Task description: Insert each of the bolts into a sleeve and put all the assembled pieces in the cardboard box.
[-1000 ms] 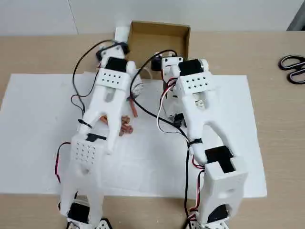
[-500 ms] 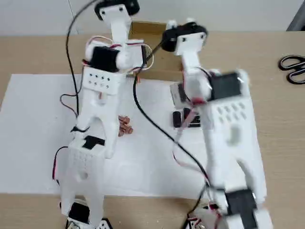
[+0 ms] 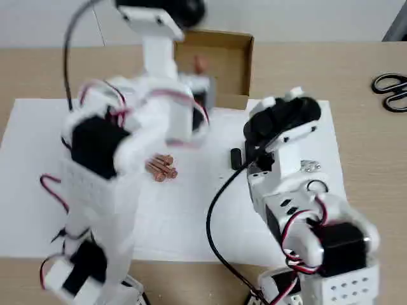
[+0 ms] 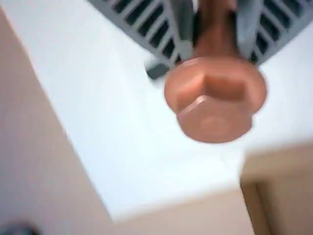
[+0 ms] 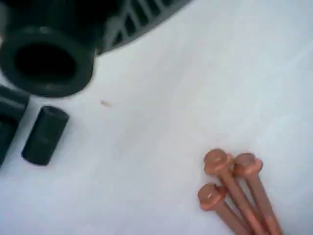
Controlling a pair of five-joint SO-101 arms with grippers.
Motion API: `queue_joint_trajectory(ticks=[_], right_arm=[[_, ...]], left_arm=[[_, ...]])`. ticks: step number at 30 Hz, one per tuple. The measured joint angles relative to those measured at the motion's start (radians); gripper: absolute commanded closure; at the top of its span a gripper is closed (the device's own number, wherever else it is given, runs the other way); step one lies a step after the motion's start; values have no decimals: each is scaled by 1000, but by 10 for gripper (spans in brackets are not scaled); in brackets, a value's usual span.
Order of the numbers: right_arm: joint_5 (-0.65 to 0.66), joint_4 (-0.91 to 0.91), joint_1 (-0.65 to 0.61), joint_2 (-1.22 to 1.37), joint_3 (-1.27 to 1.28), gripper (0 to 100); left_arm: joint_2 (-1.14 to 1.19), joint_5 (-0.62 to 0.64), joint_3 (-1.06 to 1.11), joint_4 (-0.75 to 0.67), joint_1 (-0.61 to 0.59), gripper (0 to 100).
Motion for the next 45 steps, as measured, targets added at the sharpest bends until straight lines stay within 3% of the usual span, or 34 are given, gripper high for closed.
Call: queue_joint_trajectory(ticks=[4,9,16,21,28,33,45], right_arm=[[0,-245,-2,-137,278,984],[0,-505,-2,-302,582,984],[0,-649,-137,-522,842,984],[0,-652,-167,-557,896,984],[-55,-652,-166,-560,898,984],[-83,-652,-164,-560,898,984],[-83,-652,-166,-560,898,984]], left_arm=[[-180,-26,299,-61,-17,994],[-347,-31,684,-336,-69,994],[-473,21,1151,-835,-14,994],[-493,37,1346,-1074,23,994],[-493,57,1425,-1148,78,994],[-493,141,1425,-1149,75,994],[-589,146,1427,-1129,54,994]])
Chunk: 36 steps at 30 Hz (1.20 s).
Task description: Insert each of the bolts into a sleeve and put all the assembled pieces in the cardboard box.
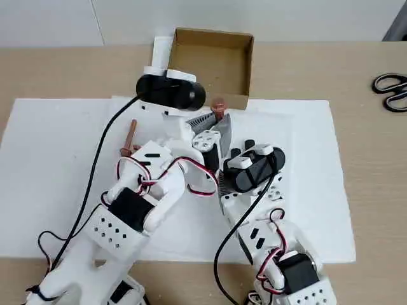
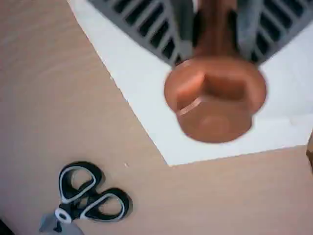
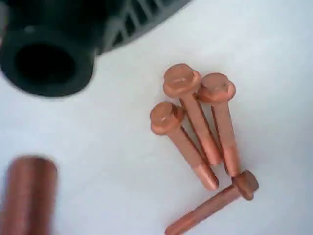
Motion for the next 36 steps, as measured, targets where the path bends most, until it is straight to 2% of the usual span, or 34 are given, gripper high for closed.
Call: queue_joint_trajectory(ticks=[4,20,29,36], right_arm=[[0,0,0,2,2,984],[0,0,-2,2,3,984],[-2,0,6,0,2,984],[-2,0,-2,0,2,984]], left_arm=[[-3,0,0,68,40,994],[-8,-12,20,71,46,994],[-12,-55,52,72,97,994],[-14,-54,61,216,109,991]])
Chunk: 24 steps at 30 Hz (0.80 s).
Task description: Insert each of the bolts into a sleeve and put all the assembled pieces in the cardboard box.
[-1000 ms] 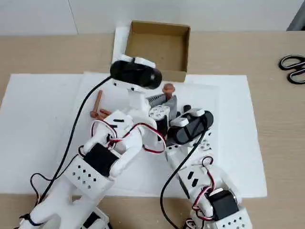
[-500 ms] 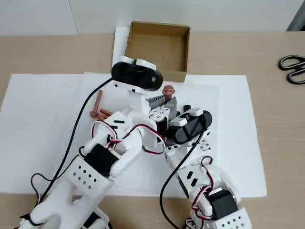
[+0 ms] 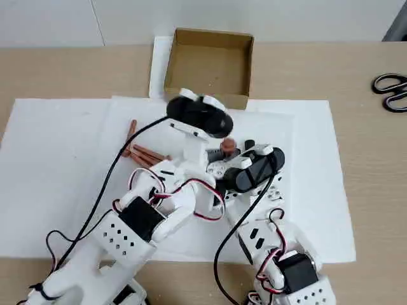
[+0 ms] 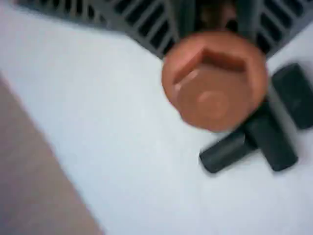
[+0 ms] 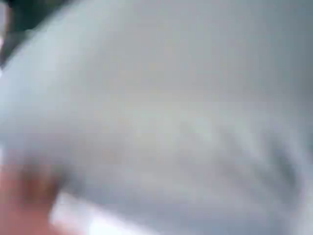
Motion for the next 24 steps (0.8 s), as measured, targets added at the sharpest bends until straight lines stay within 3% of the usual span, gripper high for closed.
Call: queue_joint_trajectory(ticks=[3,9,14,20,24], right_arm=[[2,0,-2,0,2,984],[2,0,2,-2,2,984],[2,0,2,0,2,984],[2,0,2,0,0,991],[31,0,17,35,-38,995]], left_arm=[[-2,-15,-3,51,0,929],[-9,-60,-63,196,-3,675],[-11,-60,-183,396,-58,628],[-11,-72,-325,560,-301,628],[-11,-196,-381,635,-537,628]])
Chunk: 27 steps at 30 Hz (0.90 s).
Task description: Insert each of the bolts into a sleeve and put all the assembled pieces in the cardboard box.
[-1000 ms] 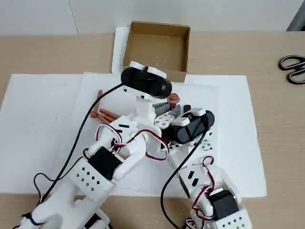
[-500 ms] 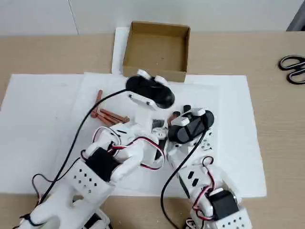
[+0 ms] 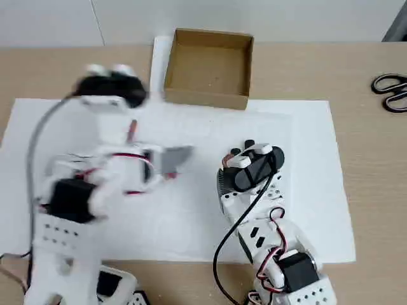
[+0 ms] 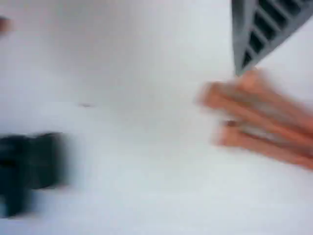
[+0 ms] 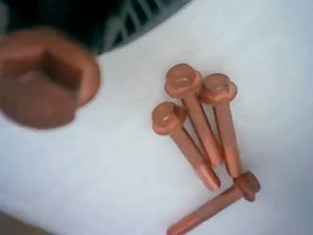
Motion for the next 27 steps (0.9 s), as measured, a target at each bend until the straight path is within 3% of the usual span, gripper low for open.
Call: queue_joint_trajectory(ticks=[4,9,14,18,27], right_arm=[[37,0,61,153,-132,995],[41,-115,91,474,-385,995],[41,-245,132,864,-651,995],[41,-307,184,1172,-858,995],[41,-456,232,1699,-1241,995]], left_arm=[[0,-120,-5,40,-181,628],[0,-146,-5,94,-264,628],[0,-164,-5,132,-284,628],[0,-253,-5,149,-284,628],[0,-269,-5,149,-284,628]])
